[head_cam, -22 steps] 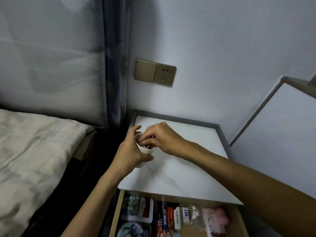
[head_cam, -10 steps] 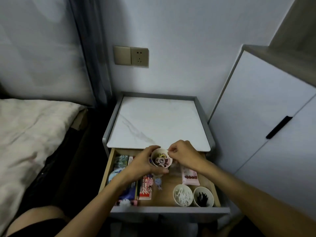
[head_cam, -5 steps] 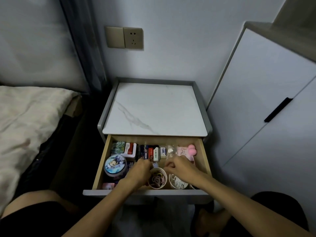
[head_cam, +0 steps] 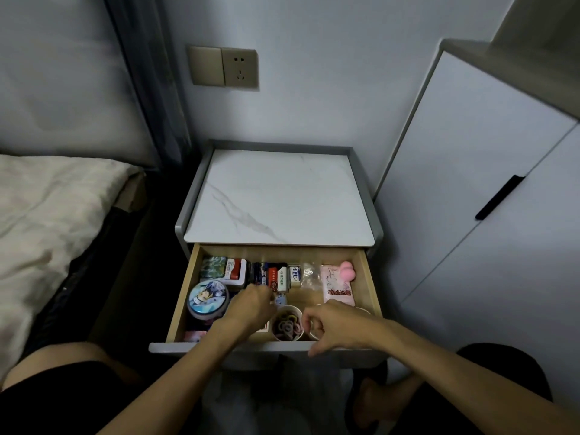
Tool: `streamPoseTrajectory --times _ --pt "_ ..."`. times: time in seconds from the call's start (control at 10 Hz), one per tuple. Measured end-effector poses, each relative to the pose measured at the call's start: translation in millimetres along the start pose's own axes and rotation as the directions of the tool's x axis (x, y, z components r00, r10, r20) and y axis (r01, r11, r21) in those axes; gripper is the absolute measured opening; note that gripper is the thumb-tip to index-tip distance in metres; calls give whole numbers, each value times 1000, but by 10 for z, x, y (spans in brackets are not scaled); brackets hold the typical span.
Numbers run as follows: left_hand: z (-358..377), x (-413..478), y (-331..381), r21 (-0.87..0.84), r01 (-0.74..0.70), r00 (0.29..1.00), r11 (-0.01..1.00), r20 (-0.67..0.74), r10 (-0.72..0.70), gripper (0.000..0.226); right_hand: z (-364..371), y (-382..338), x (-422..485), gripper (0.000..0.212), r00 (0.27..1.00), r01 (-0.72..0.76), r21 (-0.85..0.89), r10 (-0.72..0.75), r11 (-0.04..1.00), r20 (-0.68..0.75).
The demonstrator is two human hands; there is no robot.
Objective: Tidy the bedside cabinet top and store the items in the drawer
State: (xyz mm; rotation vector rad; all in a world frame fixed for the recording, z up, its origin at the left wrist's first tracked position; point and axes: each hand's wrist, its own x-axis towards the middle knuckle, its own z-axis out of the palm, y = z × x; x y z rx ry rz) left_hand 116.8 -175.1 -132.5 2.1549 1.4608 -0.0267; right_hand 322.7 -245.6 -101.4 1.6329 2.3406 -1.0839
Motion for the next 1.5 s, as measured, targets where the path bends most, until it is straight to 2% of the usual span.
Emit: streamPoseTrajectory --times 0.2,0.4,0.5,0.6,0.8,1.2,1.4,1.5 --pt "-305 -6 6 81 -53 993 995 -97 61 17 -76 -37 77 34 999 -40 -14 40 999 -24" --pt "-711 15 23 109 -89 987 990 -122 102 18 -267 12 242 33 990 -75 -175 53 982 -131" --pt "-913 27 14 151 -59 993 987 -92 73 24 -382 101 423 45 968 -16 -438 -96 899 -231" --pt "-996 44 9 142 -56 996 988 -64 66 26 -475 147 540 51 947 -17 -518 -152 855 -282" --pt "-1084 158 -9 174 -39 997 984 -54 49 29 -719 192 793 49 907 -100 -636 -193 766 -375" --pt "-1362 372 -15 174 -78 997 982 -1 79 39 -983 165 1002 27 925 -168 -644 -107 747 -365" --pt "-1512 449 36 186 -93 996 978 9 93 39 -1012 161 1023 27 940 -155 -628 -81 762 -331" --pt "-1623 562 53 182 -74 997 981 35 69 38 -1224 127 1094 33 974 -201 -367 145 908 -175"
